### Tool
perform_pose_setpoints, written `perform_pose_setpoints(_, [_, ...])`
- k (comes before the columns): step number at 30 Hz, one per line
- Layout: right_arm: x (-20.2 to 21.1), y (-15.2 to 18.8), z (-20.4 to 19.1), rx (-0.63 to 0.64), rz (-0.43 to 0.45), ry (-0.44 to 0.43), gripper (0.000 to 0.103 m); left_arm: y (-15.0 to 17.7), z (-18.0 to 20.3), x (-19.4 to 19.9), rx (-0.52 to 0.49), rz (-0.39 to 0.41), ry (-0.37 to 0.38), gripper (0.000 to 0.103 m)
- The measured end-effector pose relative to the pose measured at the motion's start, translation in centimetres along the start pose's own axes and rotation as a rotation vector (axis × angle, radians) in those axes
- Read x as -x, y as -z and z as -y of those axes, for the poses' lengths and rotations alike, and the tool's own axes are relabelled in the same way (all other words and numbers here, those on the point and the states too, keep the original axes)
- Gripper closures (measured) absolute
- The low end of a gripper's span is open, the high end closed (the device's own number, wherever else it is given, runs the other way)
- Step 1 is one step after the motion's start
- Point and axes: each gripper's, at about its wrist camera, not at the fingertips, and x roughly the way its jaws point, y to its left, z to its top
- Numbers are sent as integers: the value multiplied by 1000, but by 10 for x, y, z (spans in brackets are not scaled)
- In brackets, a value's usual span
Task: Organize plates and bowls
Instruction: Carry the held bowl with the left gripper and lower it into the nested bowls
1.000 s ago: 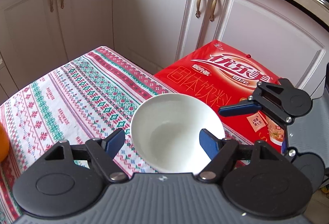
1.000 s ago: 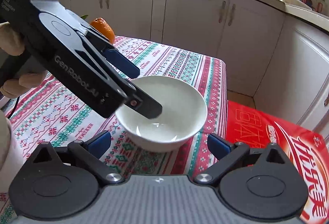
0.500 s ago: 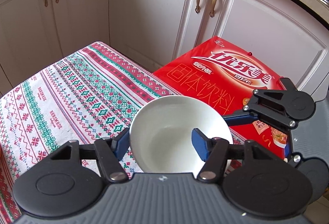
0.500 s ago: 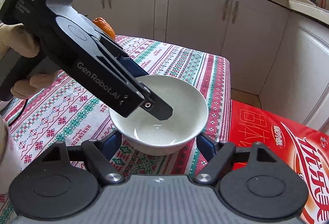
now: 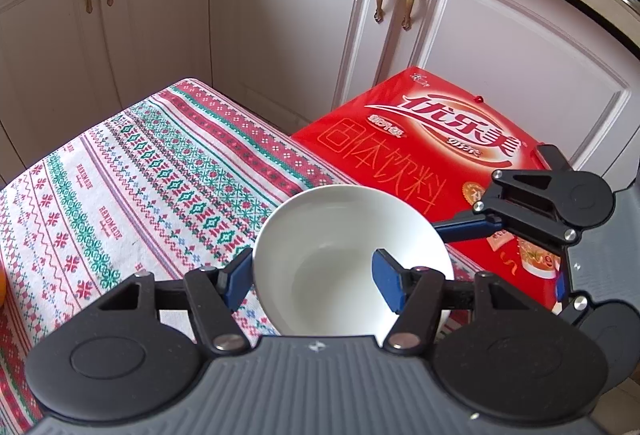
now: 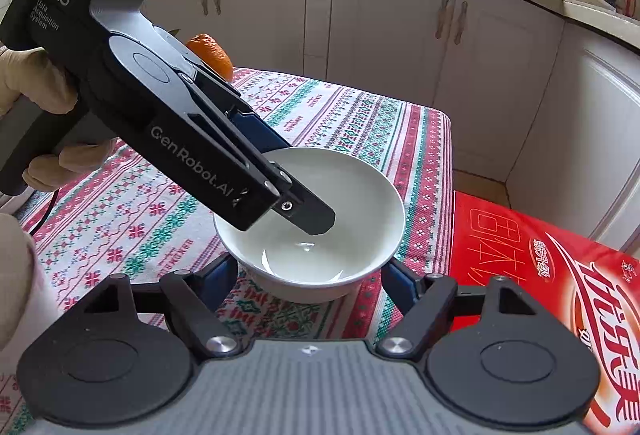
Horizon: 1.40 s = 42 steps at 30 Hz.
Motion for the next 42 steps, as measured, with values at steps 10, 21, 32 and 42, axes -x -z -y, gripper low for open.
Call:
perform_pose_setpoints(10, [37, -4, -22, 36, 17, -6, 21, 12, 22, 46, -12, 40, -18, 41])
perform_pose_setpoints(21, [83, -1, -57, 72, 52, -49, 21, 40, 53, 104, -6, 85, -72, 41])
perform_pose_setpoints(32, [115, 8, -93, 110, 69, -96, 21, 71, 73, 148, 23, 123, -115, 41])
perform_pose_setpoints(42, [130, 10, -121, 154, 72, -150, 21, 103, 78, 175, 72, 135, -159, 41])
